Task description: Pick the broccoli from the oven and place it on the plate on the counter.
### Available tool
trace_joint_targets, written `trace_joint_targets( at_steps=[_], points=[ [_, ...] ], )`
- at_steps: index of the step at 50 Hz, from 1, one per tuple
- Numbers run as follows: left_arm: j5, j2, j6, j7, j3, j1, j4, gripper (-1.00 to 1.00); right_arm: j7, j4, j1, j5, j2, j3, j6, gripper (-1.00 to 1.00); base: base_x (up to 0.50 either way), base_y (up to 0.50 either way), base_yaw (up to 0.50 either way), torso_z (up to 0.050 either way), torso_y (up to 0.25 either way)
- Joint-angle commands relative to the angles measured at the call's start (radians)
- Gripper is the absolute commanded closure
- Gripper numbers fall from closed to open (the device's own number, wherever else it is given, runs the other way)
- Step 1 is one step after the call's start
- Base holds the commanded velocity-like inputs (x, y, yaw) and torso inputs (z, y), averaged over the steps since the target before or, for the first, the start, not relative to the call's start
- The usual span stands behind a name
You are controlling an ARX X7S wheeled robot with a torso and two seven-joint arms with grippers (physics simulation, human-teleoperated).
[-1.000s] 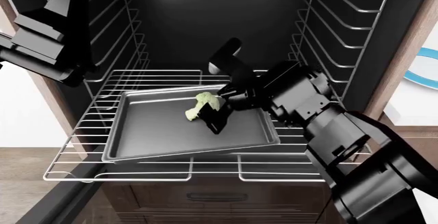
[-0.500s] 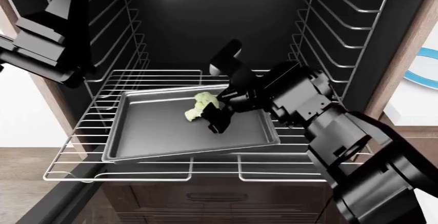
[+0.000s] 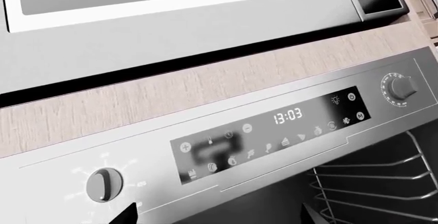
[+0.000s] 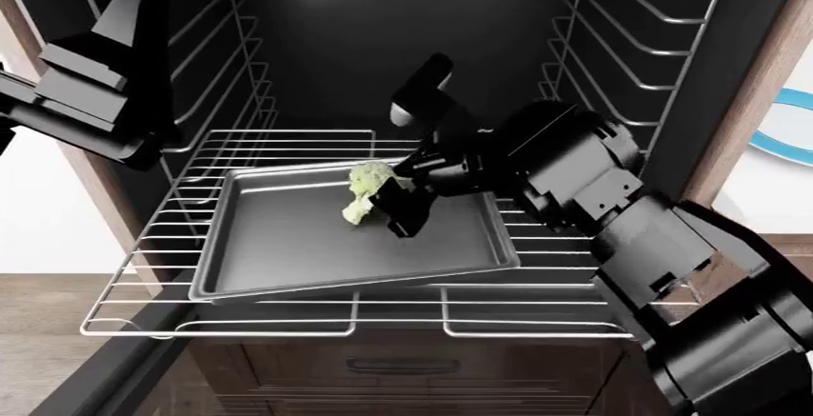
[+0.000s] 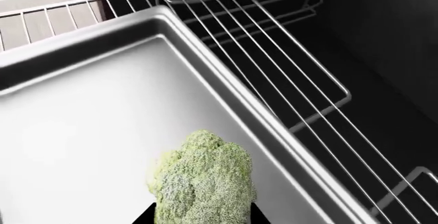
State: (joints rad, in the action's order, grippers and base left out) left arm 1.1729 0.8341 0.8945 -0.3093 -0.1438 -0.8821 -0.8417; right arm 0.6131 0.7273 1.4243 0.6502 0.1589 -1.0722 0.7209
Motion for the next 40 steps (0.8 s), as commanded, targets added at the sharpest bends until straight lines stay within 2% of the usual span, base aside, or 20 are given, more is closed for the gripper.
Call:
trace_joint_targets(
  at_steps=[1, 15, 19, 28, 40],
  points=[
    [-0.013, -0.001, -0.008, 0.005, 0.006, 0.007, 0.000, -1.00, -0.013, -0.138, 0.024, 0.015, 0.071, 0.008, 0.032, 1.00, 0.00, 0.00, 0.00, 0.000, 0.000],
    [-0.033, -0.007, -0.014, 0.010, 0.027, 0.001, 0.001, -1.00, -0.033, -0.336, 0.061, 0.055, 0.185, 0.037, 0.090, 1.00, 0.00, 0.00, 0.00, 0.000, 0.000],
    [-0.030, -0.004, -0.017, 0.009, 0.025, 0.001, 0.000, -1.00, -0.016, -0.455, 0.046, 0.087, 0.245, 0.071, 0.049, 1.00, 0.00, 0.00, 0.00, 0.000, 0.000],
    [-0.015, 0.000, -0.012, -0.005, 0.025, -0.013, 0.000, -1.00, -0.101, -0.664, 0.022, 0.162, 0.349, 0.155, 0.074, 1.00, 0.00, 0.00, 0.00, 0.000, 0.000],
    [0.021, 0.009, -0.001, -0.028, 0.022, -0.041, 0.002, -1.00, -0.146, -0.815, 0.003, 0.234, 0.456, 0.232, 0.083, 1.00, 0.00, 0.00, 0.00, 0.000, 0.000]
  ],
)
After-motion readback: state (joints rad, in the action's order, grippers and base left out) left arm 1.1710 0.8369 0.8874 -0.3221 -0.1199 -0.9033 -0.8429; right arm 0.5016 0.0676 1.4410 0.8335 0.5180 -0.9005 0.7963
